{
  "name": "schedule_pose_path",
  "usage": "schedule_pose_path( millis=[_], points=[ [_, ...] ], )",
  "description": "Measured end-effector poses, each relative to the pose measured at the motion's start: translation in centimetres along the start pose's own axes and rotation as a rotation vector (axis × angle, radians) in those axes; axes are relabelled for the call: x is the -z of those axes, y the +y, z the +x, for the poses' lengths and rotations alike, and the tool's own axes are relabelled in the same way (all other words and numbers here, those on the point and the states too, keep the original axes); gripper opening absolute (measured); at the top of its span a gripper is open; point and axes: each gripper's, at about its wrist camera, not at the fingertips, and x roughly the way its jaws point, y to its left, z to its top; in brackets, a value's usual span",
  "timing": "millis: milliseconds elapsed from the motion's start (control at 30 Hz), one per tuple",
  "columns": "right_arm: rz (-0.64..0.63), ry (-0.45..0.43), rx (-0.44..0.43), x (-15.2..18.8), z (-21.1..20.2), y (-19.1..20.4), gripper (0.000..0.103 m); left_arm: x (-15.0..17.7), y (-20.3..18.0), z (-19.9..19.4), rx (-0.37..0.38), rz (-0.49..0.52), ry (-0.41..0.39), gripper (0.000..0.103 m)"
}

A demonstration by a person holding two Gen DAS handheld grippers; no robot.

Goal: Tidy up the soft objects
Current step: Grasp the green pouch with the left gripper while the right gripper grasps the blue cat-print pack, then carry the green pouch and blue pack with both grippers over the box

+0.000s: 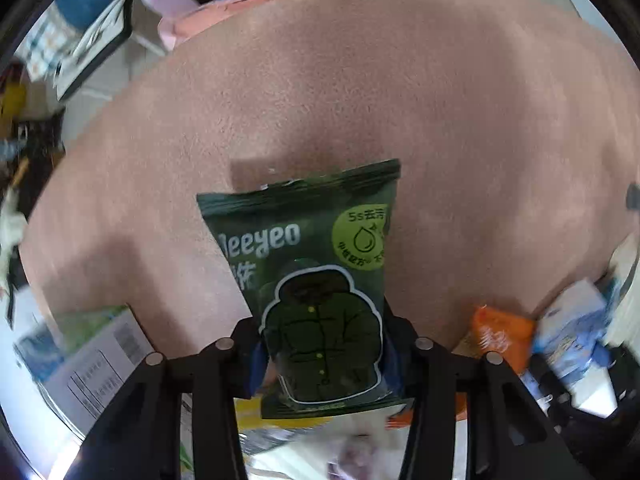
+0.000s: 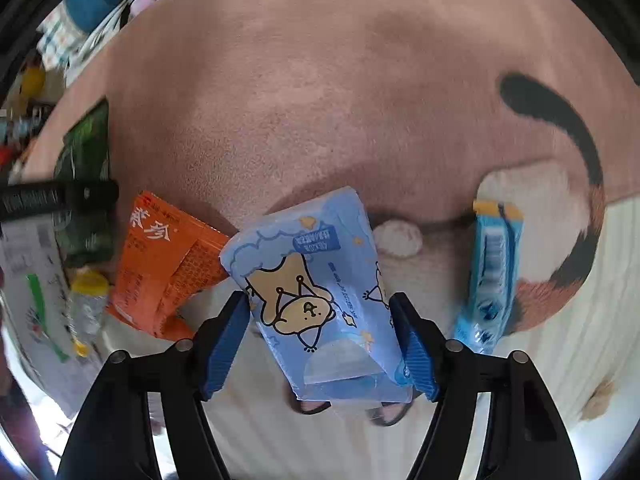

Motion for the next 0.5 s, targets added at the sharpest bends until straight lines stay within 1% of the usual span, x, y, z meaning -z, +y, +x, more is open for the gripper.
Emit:
schedule_pose_path(
  millis=[33,167,233,400,433,467,500],
  points=[
    [0.012,0.001,-0.005,0.0,0.0,-0.2,0.073,0.0,0.0,0.0,-0.001,0.002,-0.002,0.045],
    [0.016,0.017,0.002,-1.0,0.6,-0.3,0.076,-0.1,-0.2,-0.1,0.006,0.010,0.004,0.045],
    [0.004,0.025,0.019,-1.3,0.9,0.0,0.079,0.0,-0.3,-0.1,0.008,0.015,0.006,0.045],
    [-0.028,0.019,0.094,-2.5,0.9,1.7,0.079,-0.1,0.6,-0.4,0.030,0.020,0.003,0.045],
    [-0.024,0.016,0.101,-2.5,0.8,1.7,0.078,-0.3,1.0,-0.4,0.037,0.015,0.001,0.044],
    [-0.019,0.012,0.109,-2.6,0.7,1.8,0.075,0.0,1.2,-0.4,0.049,0.004,-0.005,0.042],
    [-0.016,0.006,0.129,-2.6,0.8,2.7,0.071,0.2,1.5,-0.3,0.049,-0.001,-0.009,0.038]
  ],
)
